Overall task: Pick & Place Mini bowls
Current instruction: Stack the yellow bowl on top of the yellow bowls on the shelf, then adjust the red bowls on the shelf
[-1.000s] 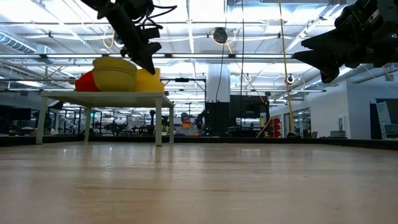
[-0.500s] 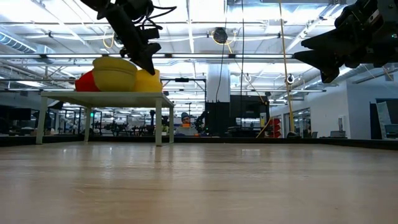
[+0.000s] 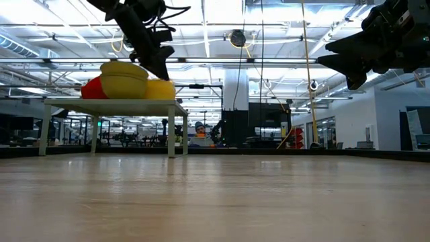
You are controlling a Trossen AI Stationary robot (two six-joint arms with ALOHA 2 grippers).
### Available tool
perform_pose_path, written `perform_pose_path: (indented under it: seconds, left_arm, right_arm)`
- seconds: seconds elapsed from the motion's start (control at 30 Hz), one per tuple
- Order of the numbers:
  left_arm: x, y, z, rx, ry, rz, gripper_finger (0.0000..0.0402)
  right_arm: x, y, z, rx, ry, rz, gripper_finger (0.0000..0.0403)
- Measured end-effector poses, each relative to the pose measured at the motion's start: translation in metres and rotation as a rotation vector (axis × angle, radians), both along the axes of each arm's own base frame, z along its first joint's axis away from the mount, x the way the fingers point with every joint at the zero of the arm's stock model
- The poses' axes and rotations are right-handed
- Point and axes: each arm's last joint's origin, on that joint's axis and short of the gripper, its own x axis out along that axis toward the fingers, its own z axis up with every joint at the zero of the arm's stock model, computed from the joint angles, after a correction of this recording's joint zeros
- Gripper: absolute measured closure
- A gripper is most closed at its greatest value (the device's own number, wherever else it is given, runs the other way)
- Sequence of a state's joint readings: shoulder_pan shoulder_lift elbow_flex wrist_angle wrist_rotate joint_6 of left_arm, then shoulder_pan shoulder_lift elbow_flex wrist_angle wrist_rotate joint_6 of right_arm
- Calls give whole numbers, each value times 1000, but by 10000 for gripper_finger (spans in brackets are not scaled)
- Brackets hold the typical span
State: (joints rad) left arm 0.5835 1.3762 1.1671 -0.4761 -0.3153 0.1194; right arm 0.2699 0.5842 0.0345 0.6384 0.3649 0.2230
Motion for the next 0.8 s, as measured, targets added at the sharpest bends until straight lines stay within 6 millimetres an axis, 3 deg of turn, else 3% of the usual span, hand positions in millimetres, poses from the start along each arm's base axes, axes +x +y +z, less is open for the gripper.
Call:
perform_pose_path:
  seconds: [0.17,0.3,0.63,0.8]
  left_arm:
    - [5,-3,5,30,-55,-15,234]
    - [4,-14,18,74,-93,-50,215]
    - [-34,-46,46,254,21,195,241]
    - [-58,-57,47,280,133,326,263]
  right_arm:
    - [0,0,0,0,0,0,242]
    - [0,0,0,0,0,0,242]
    - [0,0,0,0,0,0,241]
    - [0,0,0,0,0,0,242]
